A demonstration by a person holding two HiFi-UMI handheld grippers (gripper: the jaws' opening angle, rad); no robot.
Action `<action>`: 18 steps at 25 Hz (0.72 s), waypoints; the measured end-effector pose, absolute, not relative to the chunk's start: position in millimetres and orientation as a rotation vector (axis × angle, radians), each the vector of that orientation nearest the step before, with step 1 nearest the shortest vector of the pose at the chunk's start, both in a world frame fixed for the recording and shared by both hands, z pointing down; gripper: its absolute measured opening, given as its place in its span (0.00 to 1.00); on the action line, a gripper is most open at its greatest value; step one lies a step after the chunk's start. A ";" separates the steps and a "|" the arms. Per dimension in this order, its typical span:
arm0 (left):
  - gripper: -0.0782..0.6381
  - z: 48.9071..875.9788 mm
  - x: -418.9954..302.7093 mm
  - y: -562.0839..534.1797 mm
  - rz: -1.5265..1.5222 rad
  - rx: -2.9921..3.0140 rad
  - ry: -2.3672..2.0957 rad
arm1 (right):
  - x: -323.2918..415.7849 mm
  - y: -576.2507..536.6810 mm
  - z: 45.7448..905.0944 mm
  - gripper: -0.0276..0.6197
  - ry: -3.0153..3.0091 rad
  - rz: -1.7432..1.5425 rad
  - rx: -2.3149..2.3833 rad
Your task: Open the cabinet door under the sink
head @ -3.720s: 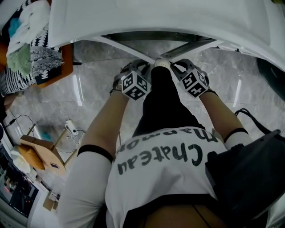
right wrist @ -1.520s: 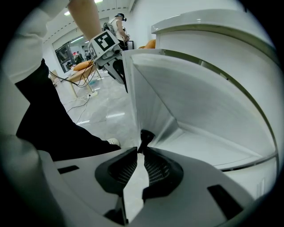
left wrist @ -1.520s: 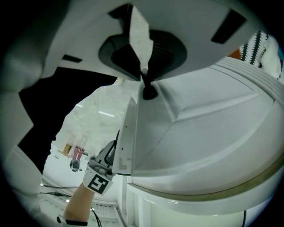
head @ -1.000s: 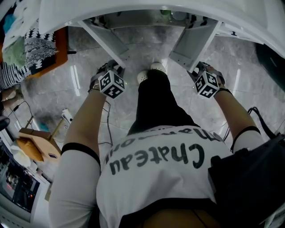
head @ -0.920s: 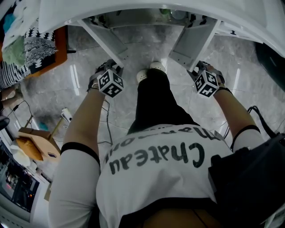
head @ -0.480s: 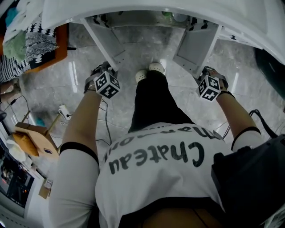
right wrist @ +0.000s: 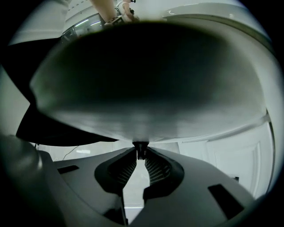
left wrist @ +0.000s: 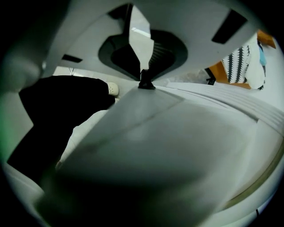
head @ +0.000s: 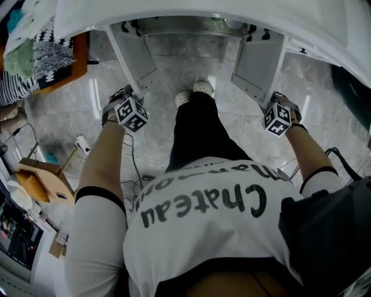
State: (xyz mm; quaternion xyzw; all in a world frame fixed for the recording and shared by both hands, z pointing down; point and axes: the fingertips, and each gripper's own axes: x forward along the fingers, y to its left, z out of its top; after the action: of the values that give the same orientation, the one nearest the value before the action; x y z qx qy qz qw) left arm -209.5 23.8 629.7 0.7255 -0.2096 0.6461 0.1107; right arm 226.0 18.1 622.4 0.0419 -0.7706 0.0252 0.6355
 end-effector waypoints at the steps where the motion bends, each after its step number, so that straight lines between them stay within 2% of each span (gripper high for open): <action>1: 0.16 629.3 -212.1 24.4 1.911 2.137 -0.611 | 227.2 17.8 622.4 0.12 -1.763 0.050 0.097; 18: 0.16 622.6 -274.2 33.1 1.967 2.130 -0.578 | 250.5 18.9 616.1 0.16 -1.760 0.000 0.163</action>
State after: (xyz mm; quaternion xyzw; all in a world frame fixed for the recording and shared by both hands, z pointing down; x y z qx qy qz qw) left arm -274.2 33.1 622.6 0.7174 -0.1946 0.6625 0.0928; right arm 250.5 18.9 616.1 0.0714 -0.7699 -0.0001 0.6342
